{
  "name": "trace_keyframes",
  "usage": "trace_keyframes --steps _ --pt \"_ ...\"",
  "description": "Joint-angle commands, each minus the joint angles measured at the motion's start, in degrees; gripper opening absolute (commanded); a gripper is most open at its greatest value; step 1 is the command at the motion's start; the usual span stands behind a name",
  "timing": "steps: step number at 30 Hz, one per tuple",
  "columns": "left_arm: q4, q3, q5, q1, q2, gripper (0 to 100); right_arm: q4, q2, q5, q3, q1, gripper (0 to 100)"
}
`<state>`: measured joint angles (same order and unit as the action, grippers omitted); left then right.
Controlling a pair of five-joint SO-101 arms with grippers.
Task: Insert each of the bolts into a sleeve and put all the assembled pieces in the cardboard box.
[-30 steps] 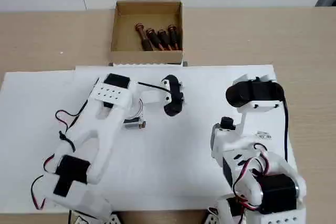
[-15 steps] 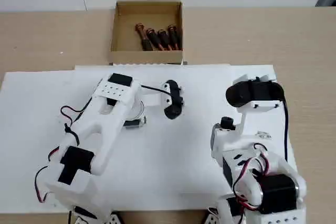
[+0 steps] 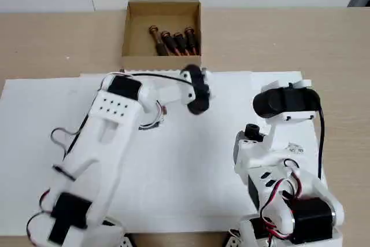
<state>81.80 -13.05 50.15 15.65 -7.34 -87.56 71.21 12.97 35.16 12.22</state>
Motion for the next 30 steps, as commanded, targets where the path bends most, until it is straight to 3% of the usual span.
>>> trace_keyframes --steps 1,4,10,22,30 --pt "0.35 2.51 -14.07 1.23 -8.97 1 0.92 1.63 -2.99 -2.73 -0.22 0.2" --pt "0.35 2.33 -22.24 1.32 -14.95 1 0.13 5.41 -7.47 -2.64 -0.31 0.2" --pt "-0.53 -4.88 -24.62 1.32 -26.90 1 -0.92 12.09 -10.46 1.67 -0.48 0.2" --pt "-22.42 -37.41 -43.96 0.88 -62.42 1 10.07 28.88 -10.55 25.85 -0.22 0.2" --pt "-25.23 -47.25 -56.18 0.79 -72.88 1 20.88 32.31 -10.55 36.75 0.04 0.2"
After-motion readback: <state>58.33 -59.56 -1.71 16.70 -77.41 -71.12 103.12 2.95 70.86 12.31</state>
